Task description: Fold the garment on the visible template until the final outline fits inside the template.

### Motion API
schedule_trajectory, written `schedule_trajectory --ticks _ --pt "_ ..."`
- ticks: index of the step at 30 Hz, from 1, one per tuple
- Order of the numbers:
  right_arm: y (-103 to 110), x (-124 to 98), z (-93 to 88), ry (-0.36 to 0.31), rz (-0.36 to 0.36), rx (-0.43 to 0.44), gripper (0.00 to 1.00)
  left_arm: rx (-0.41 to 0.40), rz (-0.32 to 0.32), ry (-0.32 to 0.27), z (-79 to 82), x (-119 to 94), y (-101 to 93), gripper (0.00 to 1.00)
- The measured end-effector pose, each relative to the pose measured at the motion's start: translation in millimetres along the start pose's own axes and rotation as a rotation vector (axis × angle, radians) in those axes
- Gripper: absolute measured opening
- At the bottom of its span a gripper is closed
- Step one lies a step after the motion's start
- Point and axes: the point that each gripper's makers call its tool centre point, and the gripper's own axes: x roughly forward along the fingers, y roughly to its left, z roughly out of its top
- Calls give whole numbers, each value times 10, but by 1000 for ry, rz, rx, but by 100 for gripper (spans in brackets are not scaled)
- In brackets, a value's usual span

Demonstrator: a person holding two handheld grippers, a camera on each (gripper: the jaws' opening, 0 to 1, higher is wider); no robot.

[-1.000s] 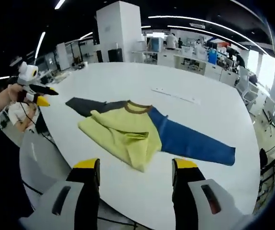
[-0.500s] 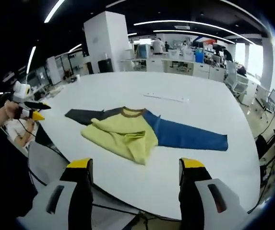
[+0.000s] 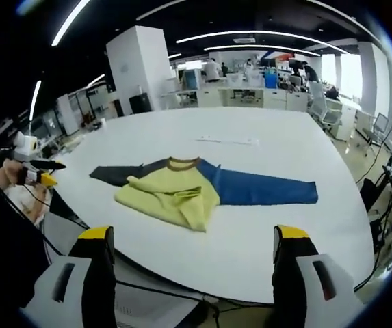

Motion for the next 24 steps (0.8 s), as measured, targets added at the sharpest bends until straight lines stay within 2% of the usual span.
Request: schedule_trajectory --ticks 2,8,24 --pt "-16 -3 -10 2 0 13 100 3 -6 1 -5 -1 -8 100" --pt "-18 2 -29 2 8 43 100 -2 -21 0 -14 10 -1 99" --pt "19 76 -29 21 14 18 99 9 -20 16 -13 55 33 99"
